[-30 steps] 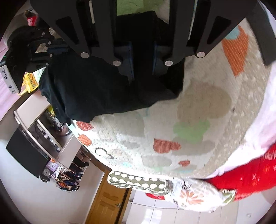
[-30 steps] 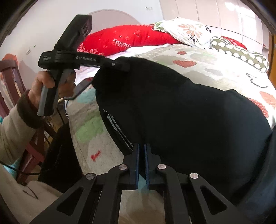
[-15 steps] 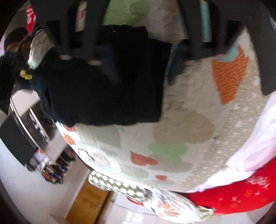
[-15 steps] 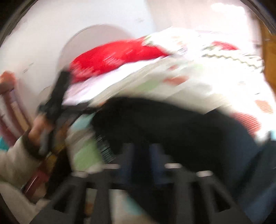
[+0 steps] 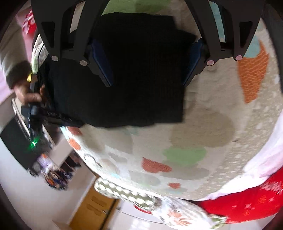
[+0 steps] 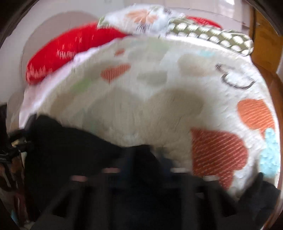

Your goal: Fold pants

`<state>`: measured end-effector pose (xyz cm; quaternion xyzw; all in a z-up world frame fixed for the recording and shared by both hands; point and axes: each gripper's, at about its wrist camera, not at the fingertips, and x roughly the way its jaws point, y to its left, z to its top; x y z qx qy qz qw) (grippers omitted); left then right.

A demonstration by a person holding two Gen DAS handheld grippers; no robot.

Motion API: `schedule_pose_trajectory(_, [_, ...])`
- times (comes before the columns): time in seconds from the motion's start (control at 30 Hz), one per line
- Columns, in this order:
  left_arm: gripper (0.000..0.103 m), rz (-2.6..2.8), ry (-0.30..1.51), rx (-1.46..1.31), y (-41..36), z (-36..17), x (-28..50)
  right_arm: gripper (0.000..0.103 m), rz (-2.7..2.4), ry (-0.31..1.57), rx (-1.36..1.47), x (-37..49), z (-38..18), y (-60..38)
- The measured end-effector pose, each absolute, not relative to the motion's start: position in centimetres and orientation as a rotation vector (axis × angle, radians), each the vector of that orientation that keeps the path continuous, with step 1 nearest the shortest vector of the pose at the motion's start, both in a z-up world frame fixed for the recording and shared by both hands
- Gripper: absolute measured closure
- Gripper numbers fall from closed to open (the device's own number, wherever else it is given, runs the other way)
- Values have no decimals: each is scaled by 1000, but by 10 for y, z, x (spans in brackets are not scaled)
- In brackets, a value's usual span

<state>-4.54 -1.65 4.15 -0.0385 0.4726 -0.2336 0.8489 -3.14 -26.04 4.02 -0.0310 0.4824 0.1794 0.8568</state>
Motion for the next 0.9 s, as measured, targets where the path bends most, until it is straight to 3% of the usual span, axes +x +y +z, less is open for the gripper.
schedule_pose_trajectory(0.03, [44,-477,990,-42,-21,40,-48,95,378,1000,-67,-34,44,-260])
schedule_pose_trajectory(0.1, [63,-459,1000,5,-24,34,-53,99,371,947,-27,-34,57,-266])
schedule_pose_trajectory(0.3, [87,-466,986,-86,-5,41,-68,103,294,924,-17,-9,53,-262])
schedule_pose_trajectory(0.47, [85,-444,992,-78,-8,39,-67,102,258,953,-33,-2,29,-248])
schedule_pose_trajectory(0.53, [78,-423,976,-53,-9,45,-70,99,248,943,-9,-11,40,-253])
schedule_pose_trajectory(0.67, [56,-358,915,-35,-6,63,-76,57,222,875,28,-53,71,-278])
schedule_pose_trajectory(0.73, [43,-352,874,-81,-1,76,-79,48,192,841,61,-80,82,-299])
schedule_pose_trajectory(0.8, [37,-361,847,-102,-2,85,-82,48,134,821,83,-106,90,-324])
schedule_pose_trajectory(0.9, [36,-396,827,-91,-17,93,-86,44,13,834,92,-131,90,-363])
